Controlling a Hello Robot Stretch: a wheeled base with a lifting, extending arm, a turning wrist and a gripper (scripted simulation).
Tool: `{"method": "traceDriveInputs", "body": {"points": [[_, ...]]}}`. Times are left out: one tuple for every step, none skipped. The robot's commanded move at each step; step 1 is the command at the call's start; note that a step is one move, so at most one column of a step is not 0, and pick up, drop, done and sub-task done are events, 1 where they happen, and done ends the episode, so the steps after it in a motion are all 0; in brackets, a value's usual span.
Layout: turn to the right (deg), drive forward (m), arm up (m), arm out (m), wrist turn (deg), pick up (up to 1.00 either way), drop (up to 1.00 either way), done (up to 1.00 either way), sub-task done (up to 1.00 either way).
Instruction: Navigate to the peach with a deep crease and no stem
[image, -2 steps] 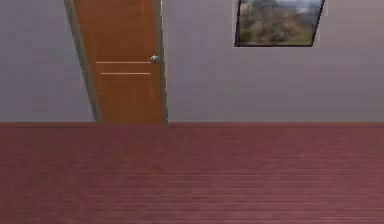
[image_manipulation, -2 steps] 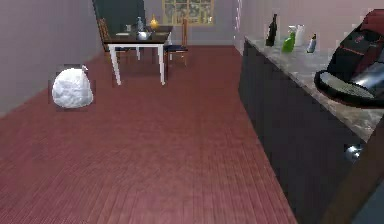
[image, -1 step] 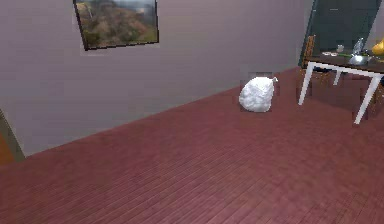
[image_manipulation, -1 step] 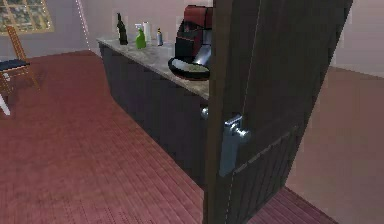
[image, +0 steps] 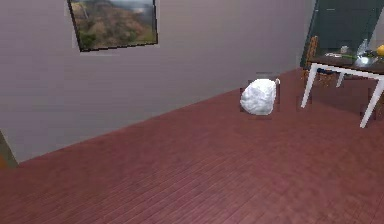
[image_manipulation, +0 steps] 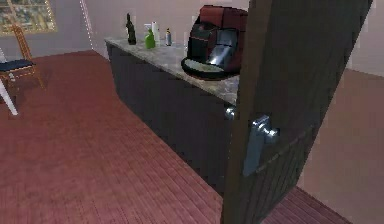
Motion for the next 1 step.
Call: {"method": "traceDriveInputs", "body": {"points": [[45.0, 0.00, 0.00, 0.00, 0.0, 0.00, 0.00, 0.00, 0.00]]}}
